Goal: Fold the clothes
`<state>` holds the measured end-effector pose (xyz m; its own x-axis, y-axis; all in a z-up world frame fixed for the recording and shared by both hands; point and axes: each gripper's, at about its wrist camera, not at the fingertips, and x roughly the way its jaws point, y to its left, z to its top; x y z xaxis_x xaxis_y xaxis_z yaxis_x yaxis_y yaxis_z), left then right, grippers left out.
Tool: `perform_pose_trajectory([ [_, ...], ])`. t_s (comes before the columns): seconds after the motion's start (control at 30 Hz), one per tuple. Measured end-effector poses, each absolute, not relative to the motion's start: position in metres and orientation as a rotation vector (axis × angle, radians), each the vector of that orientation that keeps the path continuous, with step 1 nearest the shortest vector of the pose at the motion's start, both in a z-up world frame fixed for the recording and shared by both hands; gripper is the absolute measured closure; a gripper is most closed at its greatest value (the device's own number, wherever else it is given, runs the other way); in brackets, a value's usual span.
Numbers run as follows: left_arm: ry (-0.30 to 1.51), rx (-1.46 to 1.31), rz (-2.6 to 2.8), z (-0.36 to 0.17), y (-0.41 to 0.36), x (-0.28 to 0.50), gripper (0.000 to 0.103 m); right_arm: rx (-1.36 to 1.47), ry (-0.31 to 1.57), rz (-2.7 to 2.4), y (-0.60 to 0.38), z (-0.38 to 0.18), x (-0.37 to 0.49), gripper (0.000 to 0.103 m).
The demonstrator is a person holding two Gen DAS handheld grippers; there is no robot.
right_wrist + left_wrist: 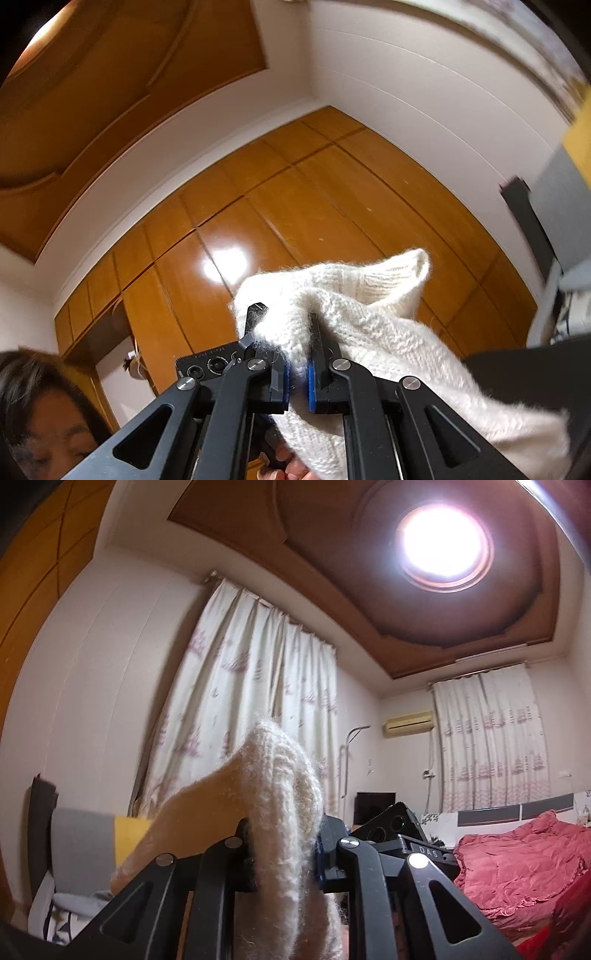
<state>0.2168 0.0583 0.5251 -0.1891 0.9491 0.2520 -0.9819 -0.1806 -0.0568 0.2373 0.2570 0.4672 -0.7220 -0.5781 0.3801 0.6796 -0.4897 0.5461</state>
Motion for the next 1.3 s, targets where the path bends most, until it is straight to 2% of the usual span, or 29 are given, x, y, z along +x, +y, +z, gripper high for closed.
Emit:
perform_pose_trajectory([
  [0.13, -0.213, 0.238, 1.767, 0.519, 0.057, 0.237, 0.084, -0.253, -0.837, -2.254, 0.242, 0.464, 0.259, 0.096],
  [0.27, -0.169, 0.241, 1.851, 0.487, 0.074, 0.232, 0.082, -0.231, -0.849, -2.304, 0.237, 0.444, 0.256, 0.096],
  [0.43, -0.143, 0.028, 1.943, 0.439, 0.124, 0.161, 0.081, -0.11, -0.944, -2.517, 0.263, 0.403, 0.226, 0.096],
  [0.6, -0.035, -0.138, 2.087, 0.376, 0.176, 0.094, 0.081, 0.029, -1.002, -2.768, 0.305, 0.353, 0.168, 0.096],
  [0.67, -0.01, -0.217, 2.143, 0.342, 0.194, 0.067, 0.081, 0.066, -1.047, -2.839, 0.325, 0.329, 0.145, 0.095],
  [0.77, -0.016, -0.477, 2.187, 0.269, 0.218, 0.019, 0.081, 0.195, -1.069, -2.995, 0.349, 0.291, 0.103, 0.094],
  [0.93, -0.061, -0.945, 2.153, 0.125, 0.227, -0.027, 0.081, 0.653, -1.071, -3.139, 0.387, 0.191, 0.052, 0.092],
  [1.0, -0.064, -1.047, 2.154, 0.078, 0.22, -0.027, 0.082, 0.868, -1.127, -3.121, 0.4, 0.147, 0.044, 0.081],
  [1.07, -0.123, -1.017, 2.142, 0.064, 0.208, -0.021, 0.082, 0.999, -1.219, -3.064, 0.412, 0.113, 0.041, 0.056],
  [1.1, -0.12, -1.016, 2.143, 0.064, 0.207, -0.02, 0.082, 1.038, -1.269, -3.028, 0.418, 0.101, 0.043, 0.049],
  [1.23, -0.046, -1.048, 2.121, 0.082, 0.21, -0.014, 0.081, 1.0, -1.274, -3.028, 0.425, 0.119, 0.062, 0.047],
  [1.3, -0.069, -1.016, 2.13, 0.101, 0.199, -0.003, 0.081, 0.92, -1.183, -3.08, 0.422, 0.144, 0.083, 0.037],
])
